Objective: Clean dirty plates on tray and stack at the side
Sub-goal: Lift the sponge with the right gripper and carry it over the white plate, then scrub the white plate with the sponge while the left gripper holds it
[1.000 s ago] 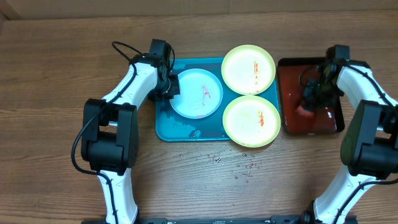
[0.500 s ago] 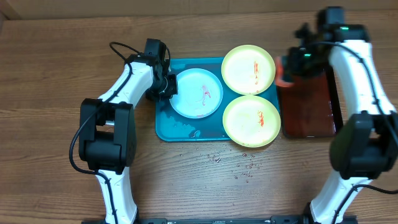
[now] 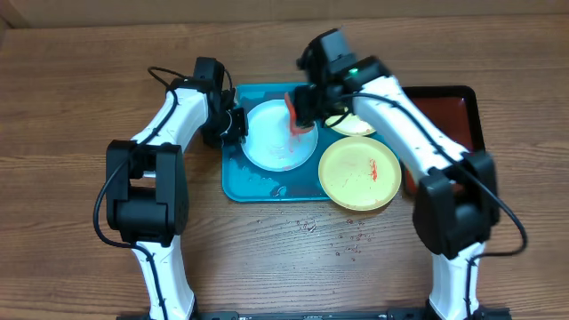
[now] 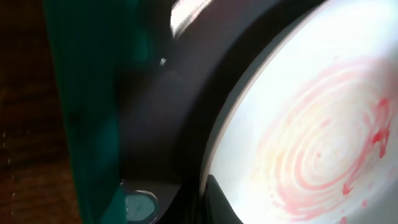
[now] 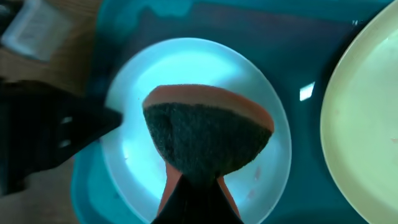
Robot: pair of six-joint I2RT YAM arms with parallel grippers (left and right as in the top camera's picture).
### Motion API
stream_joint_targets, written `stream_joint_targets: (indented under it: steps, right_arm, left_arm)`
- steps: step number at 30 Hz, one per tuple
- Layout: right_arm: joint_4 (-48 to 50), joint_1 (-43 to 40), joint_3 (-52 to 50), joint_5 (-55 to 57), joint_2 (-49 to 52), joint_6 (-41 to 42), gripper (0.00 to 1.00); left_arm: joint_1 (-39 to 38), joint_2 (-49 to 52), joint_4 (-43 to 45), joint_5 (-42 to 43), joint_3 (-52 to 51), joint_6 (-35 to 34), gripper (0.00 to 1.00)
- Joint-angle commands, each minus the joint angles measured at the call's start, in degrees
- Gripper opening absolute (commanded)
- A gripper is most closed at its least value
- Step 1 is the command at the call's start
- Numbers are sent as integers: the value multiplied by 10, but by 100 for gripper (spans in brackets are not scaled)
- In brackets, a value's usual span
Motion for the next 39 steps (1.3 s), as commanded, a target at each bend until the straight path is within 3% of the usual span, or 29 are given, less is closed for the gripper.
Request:
stream_joint_targets:
  steps: [1,11,21,27,33,39]
  right_arm:
    - [8,-5,10,31,30,33,4]
    - [10,-4,10,-15,103,40,4]
    - [7,38,-14,-19,112,89,4]
    - [42,80,-25,-51,112,129,4]
    - [90,102,-25,-68,112,161,4]
    - [30,85,-25,91,112,161,4]
  left_arm:
    - [11,14,-12,12,-7,18,4]
    - [12,14,-12,6,-7,29,4]
    - [12,14,-12,9,-7,29,4]
    - [12,14,-16,77,-7,33,4]
    - [12,14,-16,82,-7,37,4]
    - [12,14,-16,80,-7,37,4]
